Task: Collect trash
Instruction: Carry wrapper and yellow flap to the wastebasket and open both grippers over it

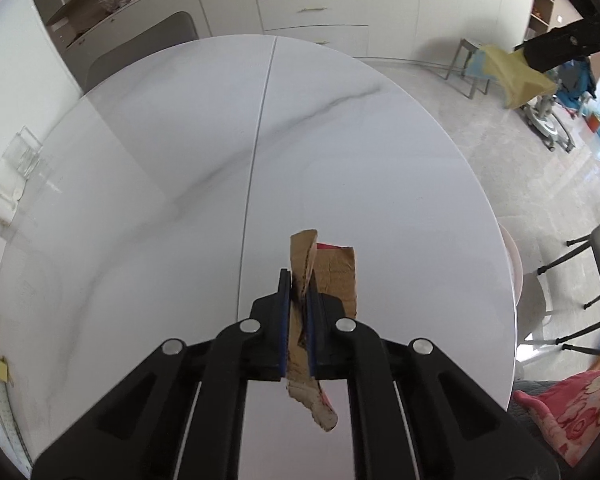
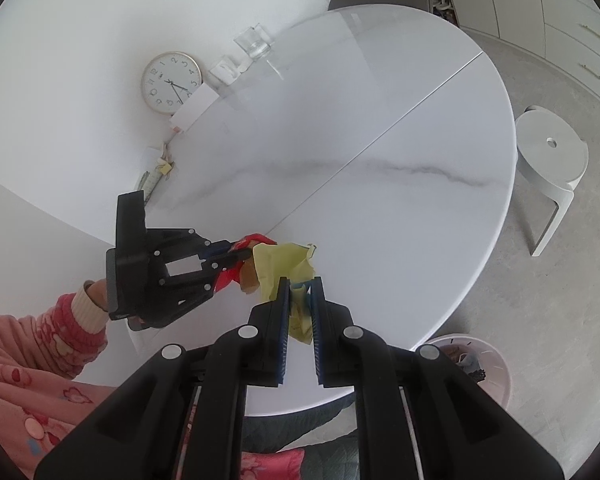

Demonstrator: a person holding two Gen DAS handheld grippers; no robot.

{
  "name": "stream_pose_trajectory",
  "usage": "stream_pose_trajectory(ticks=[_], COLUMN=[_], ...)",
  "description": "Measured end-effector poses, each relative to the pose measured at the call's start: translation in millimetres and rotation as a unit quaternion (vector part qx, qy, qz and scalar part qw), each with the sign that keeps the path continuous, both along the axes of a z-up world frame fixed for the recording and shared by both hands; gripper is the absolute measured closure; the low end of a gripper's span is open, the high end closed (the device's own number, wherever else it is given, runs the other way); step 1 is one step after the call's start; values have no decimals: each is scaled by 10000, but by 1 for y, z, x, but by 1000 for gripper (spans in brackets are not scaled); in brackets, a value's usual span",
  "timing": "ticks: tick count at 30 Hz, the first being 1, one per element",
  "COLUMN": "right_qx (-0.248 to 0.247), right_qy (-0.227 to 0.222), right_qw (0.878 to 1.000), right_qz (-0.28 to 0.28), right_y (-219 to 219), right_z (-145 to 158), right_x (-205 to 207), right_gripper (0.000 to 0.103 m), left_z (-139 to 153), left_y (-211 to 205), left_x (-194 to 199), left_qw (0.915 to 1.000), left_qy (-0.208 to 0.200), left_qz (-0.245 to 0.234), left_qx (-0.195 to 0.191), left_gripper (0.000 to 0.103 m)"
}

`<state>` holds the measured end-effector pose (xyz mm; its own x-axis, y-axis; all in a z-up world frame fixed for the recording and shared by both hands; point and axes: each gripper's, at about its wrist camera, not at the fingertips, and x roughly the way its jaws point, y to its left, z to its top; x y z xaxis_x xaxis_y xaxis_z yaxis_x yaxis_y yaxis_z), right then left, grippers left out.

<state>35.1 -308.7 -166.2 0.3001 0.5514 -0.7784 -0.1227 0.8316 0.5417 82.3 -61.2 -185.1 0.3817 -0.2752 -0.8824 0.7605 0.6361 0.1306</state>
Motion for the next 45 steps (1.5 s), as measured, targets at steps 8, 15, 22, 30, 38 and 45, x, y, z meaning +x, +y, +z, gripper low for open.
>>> stream_pose_trajectory(ticks=[8,15,22,30,38,45], right_qx=[-139,-901,-1592,-1574,-1445,-1614], right_qy=[-175,-278,-132,49,143,209], right_qw=[9993,9915,9757,9752,9780,9769], right_qz=[-289,-897,-1502,-1557,-1496,-1382], right_y=[-28,-72,-120,-136,-142,-135], right_z=[19,49,49,26,9,-1], right_x=[-36,-110,-180,-208,-206,-198], right_gripper=[92,92,92,92,92,92], left_z=[38,64,32,-14,-4,22], left_y=[-23,-101,-199,-255,-249,-232], left_x=[-22,-75,-127,-160,-170,-162], left_qw=[9994,9956,9925,9903,9934,9960], left_qy=[-7,208,826,1322,1113,878], left_qz=[20,-365,-583,-413,-263,46], left_qx=[-342,-833,-688,-148,-121,-145], left_gripper=[96,96,96,91,49,22])
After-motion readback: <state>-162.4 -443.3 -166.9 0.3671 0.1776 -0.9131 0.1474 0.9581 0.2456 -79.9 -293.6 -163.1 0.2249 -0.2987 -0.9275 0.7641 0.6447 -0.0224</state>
